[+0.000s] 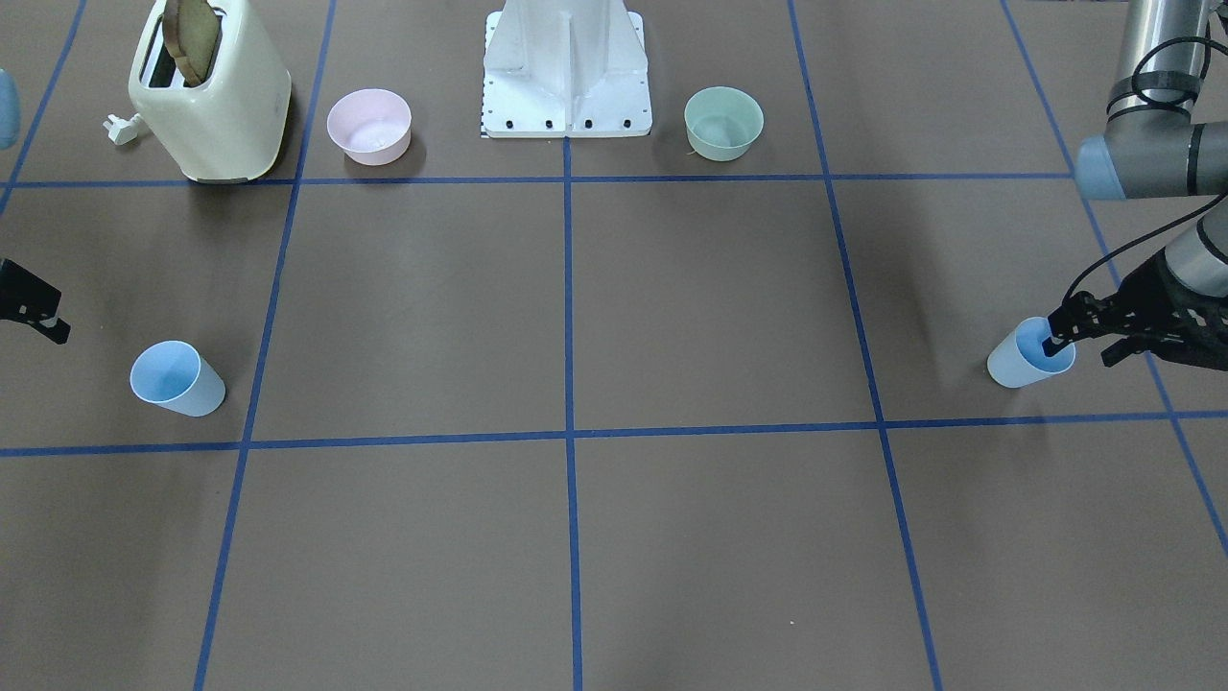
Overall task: Stack blue cups with both arms
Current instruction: 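Close the left gripper on the cup rim while the right gripper descends to its cup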
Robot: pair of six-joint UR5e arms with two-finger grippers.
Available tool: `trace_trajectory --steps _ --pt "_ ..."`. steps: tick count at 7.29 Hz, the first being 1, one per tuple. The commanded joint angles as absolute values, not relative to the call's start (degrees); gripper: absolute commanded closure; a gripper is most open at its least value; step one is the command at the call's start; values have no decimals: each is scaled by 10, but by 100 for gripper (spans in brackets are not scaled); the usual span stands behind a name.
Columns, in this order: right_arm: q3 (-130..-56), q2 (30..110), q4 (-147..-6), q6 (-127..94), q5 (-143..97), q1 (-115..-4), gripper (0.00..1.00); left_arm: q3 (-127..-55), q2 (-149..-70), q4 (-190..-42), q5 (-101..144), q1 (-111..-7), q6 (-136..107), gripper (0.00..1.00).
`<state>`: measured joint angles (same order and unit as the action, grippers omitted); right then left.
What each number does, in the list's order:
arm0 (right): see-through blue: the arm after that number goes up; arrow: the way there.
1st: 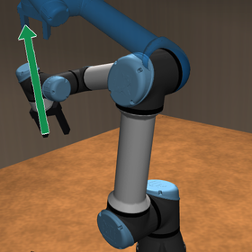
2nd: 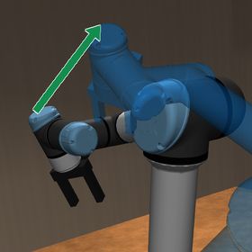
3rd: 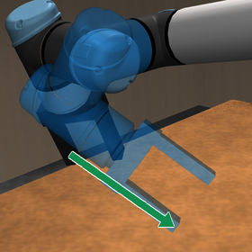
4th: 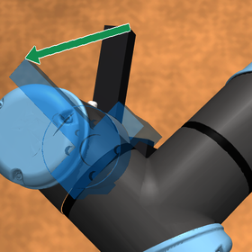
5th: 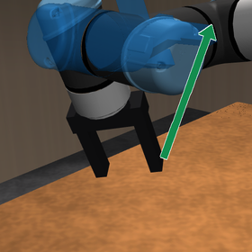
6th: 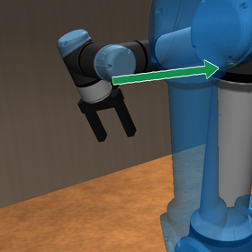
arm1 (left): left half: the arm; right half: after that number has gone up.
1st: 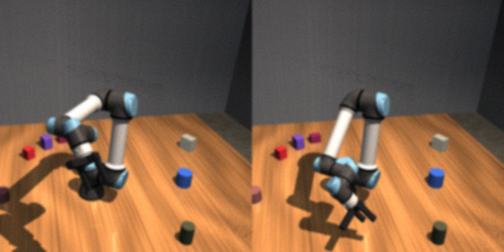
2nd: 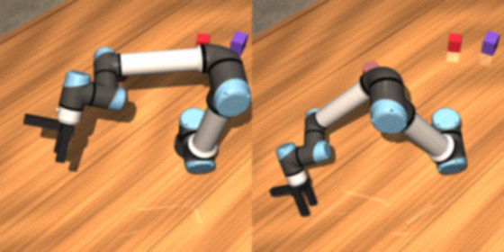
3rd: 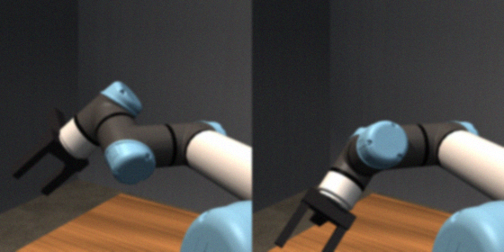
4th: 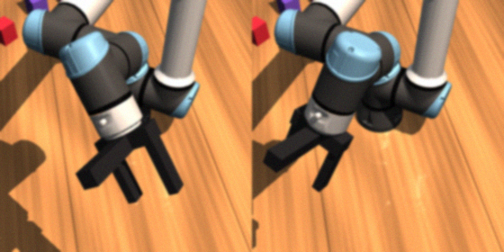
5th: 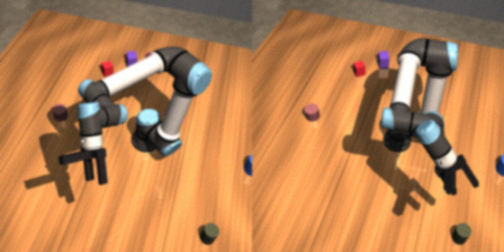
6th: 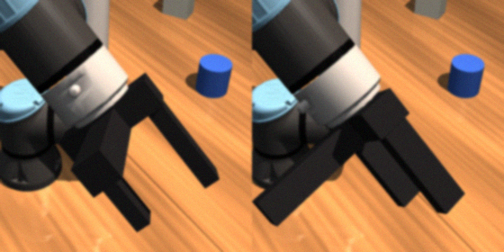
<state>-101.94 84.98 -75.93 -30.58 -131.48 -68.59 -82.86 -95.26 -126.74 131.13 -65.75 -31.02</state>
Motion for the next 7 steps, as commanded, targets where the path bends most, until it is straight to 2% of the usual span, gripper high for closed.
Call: trace_trajectory --steps 1,3,4,7 --pt "-1019 847 -761 -306 -1315 -686 0 -829 -953 -1267 1311 -657 -310 18" --pt "-1016 847 -760 -306 -1314 -686 0 -829 -953 -1267 1311 -654 -310 22" --pt "-1015 846 -760 -306 -1314 -686 0 -829 -953 -1267 1311 -653 -310 27" --pt "-1011 839 -762 -306 -1315 -686 0 -829 -953 -1267 1311 -652 -309 56"
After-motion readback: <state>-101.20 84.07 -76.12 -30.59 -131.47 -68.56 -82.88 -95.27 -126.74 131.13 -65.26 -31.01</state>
